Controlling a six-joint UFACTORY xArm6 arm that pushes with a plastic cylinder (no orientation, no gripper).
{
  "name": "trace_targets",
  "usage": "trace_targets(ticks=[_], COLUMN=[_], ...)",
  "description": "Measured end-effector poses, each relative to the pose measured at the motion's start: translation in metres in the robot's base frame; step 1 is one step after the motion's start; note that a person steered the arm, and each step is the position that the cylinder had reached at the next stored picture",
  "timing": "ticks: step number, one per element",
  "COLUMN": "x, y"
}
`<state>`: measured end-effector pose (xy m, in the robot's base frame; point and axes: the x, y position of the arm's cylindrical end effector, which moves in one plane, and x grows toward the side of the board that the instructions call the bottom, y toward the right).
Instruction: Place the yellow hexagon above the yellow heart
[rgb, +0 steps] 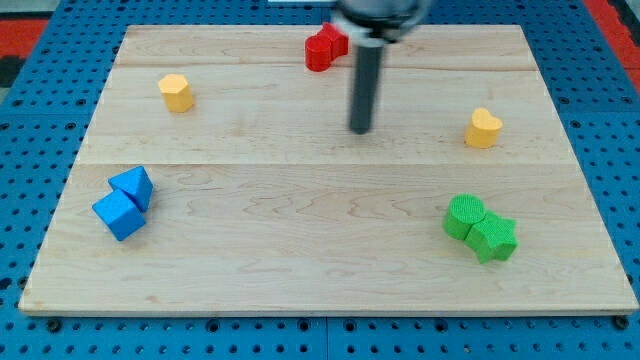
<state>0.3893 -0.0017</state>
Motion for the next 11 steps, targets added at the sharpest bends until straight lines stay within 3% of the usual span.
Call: trace_targets(ticks=[2, 3, 4, 5, 7, 8, 11], x=[-0.01, -0.055, -0.064, -0.035, -0.024, -0.045, -0.073], y=[-0.246, -0.246, -0.177, -0.061, 0.131, 0.084, 0.167])
